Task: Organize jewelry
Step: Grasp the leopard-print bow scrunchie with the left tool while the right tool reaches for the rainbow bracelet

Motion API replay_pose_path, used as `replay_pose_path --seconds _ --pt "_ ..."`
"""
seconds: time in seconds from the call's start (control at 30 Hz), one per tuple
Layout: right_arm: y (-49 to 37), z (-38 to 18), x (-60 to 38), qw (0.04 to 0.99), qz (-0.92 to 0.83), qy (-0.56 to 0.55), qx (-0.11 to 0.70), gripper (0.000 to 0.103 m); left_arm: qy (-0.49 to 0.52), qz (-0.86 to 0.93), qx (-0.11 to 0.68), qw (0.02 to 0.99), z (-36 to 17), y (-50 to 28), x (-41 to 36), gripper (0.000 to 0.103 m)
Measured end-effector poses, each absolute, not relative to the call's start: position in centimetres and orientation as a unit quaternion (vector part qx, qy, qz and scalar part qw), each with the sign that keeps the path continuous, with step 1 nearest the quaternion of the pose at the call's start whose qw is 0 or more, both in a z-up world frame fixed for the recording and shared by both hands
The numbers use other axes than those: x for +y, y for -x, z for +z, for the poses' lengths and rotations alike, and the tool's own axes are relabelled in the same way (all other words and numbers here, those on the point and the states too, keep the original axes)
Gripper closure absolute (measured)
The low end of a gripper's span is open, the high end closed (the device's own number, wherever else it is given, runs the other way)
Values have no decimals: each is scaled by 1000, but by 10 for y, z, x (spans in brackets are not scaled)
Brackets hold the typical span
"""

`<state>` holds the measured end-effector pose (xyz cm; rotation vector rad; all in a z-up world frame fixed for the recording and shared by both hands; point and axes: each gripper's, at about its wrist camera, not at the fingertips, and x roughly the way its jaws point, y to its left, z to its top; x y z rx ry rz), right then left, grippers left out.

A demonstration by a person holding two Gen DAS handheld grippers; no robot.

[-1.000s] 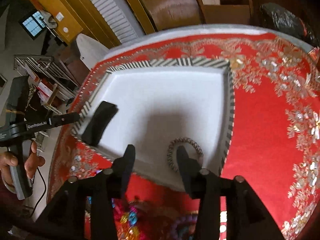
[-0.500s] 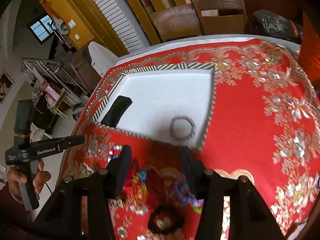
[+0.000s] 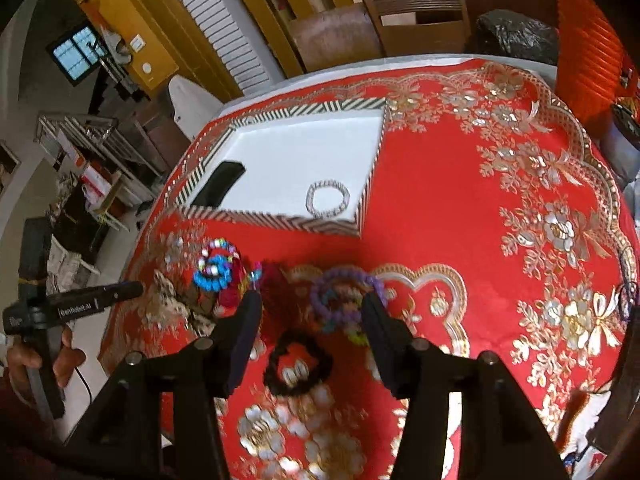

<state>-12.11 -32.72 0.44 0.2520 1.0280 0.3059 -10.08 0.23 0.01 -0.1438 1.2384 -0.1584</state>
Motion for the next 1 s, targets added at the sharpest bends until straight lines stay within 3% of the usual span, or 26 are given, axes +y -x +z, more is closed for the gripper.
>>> replay_pose_path --seconds 1.0 --pt "109 -21 -245 818 224 -90 523 49 46 -125 610 781 -36 74 -23 89"
